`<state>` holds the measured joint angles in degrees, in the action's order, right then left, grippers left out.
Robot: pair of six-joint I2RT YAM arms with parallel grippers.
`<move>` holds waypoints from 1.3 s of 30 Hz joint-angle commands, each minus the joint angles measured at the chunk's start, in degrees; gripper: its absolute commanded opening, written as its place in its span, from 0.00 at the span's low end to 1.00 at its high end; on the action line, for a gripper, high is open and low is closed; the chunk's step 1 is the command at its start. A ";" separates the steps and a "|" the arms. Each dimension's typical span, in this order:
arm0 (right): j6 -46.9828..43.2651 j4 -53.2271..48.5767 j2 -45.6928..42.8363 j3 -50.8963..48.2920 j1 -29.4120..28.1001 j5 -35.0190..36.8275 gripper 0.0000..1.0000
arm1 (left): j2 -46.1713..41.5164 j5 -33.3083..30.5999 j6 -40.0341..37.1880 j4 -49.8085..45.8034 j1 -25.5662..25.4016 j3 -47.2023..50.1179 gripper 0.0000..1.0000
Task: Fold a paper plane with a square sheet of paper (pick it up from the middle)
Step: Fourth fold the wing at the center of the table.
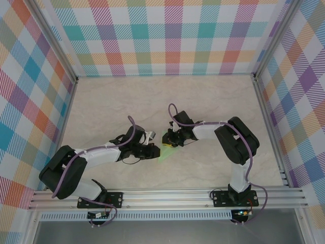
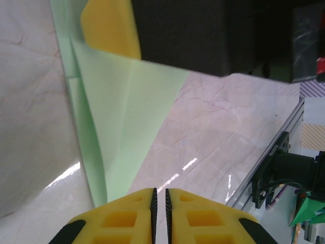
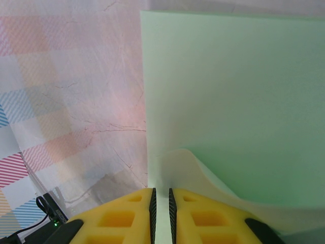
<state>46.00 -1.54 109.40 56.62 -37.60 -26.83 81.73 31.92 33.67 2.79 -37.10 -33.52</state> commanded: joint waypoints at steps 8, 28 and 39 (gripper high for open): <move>-0.26 -4.35 4.06 -2.12 -0.36 3.98 0.18 | 6.85 2.27 0.28 2.16 -0.60 1.11 0.15; -0.23 -4.55 4.11 -2.48 -0.34 4.24 0.18 | -5.23 -2.30 0.43 -5.72 -0.60 0.50 0.15; -0.29 -4.58 4.24 -2.22 -0.36 4.16 0.18 | 6.51 1.66 2.43 2.60 -0.90 -2.79 0.16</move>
<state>46.00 -1.52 109.45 56.62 -37.60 -26.87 85.45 31.75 35.35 3.49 -37.39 -35.97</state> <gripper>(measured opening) 0.181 0.156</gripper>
